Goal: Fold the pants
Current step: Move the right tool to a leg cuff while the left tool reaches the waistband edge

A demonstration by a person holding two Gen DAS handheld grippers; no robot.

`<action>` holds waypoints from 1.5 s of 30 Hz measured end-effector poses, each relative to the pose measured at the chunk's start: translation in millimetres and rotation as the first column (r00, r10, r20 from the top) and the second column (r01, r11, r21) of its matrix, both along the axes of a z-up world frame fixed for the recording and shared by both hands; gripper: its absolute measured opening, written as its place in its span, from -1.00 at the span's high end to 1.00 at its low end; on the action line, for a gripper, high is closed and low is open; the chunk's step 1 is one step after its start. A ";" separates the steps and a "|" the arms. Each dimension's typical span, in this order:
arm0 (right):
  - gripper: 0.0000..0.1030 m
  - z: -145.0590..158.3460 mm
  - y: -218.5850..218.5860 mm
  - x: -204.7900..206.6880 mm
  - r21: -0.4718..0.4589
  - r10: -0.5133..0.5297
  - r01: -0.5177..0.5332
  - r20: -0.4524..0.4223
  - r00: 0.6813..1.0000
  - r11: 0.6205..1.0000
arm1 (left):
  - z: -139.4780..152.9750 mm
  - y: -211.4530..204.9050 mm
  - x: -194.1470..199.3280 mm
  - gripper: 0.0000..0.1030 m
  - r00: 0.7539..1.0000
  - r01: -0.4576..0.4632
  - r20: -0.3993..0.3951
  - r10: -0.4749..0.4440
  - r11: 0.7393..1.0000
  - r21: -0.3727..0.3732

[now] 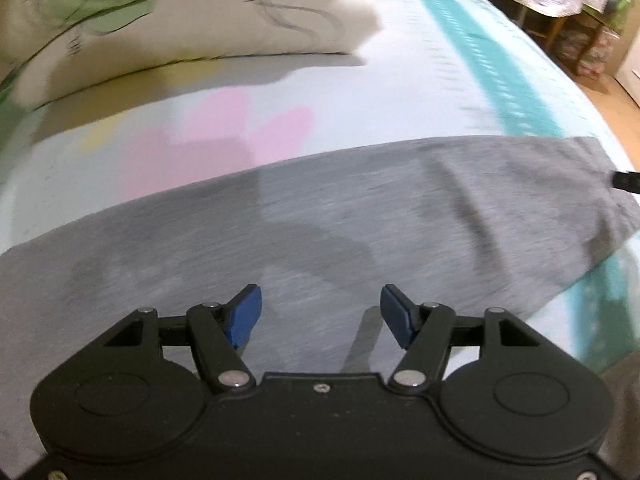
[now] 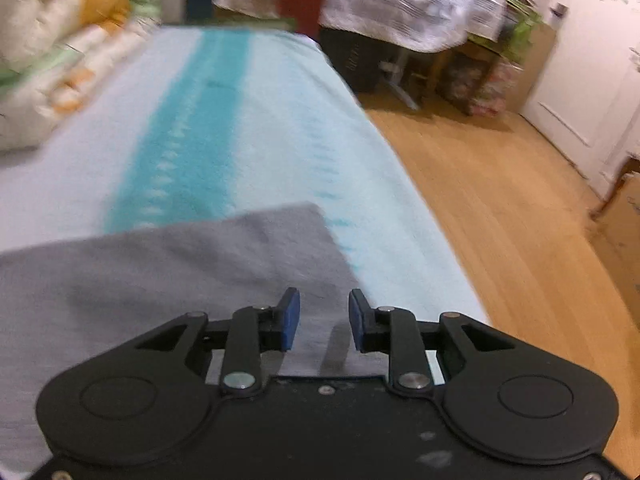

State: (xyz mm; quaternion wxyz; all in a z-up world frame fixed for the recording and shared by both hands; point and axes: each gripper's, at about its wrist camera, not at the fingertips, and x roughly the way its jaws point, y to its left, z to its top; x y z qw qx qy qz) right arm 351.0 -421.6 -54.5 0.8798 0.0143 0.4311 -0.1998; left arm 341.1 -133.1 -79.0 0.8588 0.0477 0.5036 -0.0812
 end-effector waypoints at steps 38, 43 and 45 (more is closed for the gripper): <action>0.24 8.2 61.0 77.4 0.262 -0.039 0.053 -0.057 0.998 0.964 | 8.6 268.7 43.9 -0.54 0.954 -0.300 0.076 0.290 0.930 0.211; 0.18 -2.4 56.9 106.1 0.291 -0.125 0.142 -0.078 0.989 0.946 | 3.9 296.0 42.0 -0.54 0.945 -0.327 0.072 0.319 0.924 0.197; 0.17 -8.3 56.2 114.4 0.278 -0.151 0.172 -0.095 0.984 0.945 | 1.9 302.6 43.9 -0.54 0.943 -0.332 0.071 0.324 0.925 0.185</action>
